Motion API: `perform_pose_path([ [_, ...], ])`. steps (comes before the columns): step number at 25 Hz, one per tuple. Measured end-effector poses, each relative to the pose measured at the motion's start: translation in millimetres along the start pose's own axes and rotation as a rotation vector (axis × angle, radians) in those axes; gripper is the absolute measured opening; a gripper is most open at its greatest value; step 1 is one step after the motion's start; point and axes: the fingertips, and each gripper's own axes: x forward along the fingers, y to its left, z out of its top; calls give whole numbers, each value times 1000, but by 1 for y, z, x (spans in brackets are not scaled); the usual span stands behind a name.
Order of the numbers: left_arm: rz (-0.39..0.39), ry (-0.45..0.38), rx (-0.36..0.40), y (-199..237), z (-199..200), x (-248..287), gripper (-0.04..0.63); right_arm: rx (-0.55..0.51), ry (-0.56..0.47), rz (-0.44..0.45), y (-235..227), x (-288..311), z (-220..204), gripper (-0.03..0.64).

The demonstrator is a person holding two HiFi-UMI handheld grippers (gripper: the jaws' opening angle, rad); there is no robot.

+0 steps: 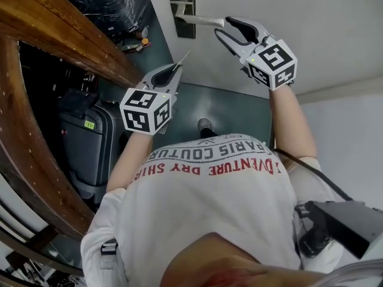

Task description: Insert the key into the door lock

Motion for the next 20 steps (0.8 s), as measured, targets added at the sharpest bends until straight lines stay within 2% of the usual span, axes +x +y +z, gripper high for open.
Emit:
perform_pose_path([
  [3,3,-6,-7,5,3,3,23,-17,30,23,-10,18,-8,176],
  [16,27,-28,-94,25,2,12,23,-29,79,27,-16,38,-27,166],
  [20,9,-62,-179,33,10,18,23,-27,85,26,-16,38,-25,164],
])
